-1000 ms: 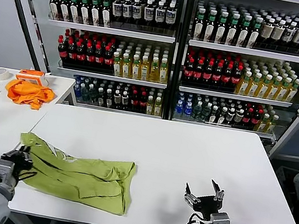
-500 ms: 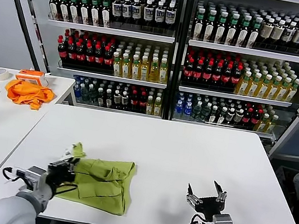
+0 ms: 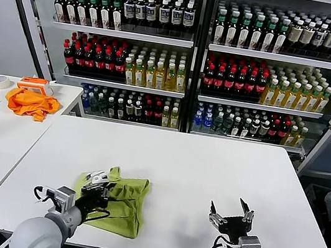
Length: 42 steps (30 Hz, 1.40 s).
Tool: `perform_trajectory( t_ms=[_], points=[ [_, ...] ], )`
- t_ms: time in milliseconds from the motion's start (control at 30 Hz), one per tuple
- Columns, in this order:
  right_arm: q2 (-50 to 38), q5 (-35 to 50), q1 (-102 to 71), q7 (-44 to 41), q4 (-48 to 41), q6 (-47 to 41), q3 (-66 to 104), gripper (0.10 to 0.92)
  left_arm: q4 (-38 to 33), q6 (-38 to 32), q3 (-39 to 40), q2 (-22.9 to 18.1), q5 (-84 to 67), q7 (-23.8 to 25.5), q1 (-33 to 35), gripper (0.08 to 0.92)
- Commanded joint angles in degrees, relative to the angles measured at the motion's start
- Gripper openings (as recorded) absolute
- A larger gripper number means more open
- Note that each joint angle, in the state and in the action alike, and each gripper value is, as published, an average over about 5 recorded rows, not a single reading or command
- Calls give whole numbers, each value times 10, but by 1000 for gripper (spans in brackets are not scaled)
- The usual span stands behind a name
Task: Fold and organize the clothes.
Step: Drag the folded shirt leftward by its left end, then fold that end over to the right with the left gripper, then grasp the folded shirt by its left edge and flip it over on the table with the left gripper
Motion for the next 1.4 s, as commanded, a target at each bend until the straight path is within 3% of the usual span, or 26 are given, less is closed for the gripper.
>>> perform_trajectory(
  t_ms=[33,533,767,900,1100,1300,1400],
  points=[
    [-1,7,1,3,-2,0,1,823,19,0,44,-5,-16,6,-34,106],
    [-11,28,7,9,5,-13,-3,823,37,0,65,-37,-86,-1,-62,127],
    [-17,28,11,7,1,-14,-1,823,-23,-31,29,-67,-129,26,-57,310],
    [-16,28,16,3,-2,-13,1,823,-52,-55,-45,-30,-106,52,-38,431],
    [-7,26,20,-2,-6,-11,-4,823,50,-71,-125,15,29,32,31,604],
    [-7,24,20,-5,-10,-10,-3,823,99,-56,-120,-3,63,11,66,770],
    [-8,22,17,-7,-11,-9,1,823,116,-64,-100,-19,83,11,60,813]
  ],
)
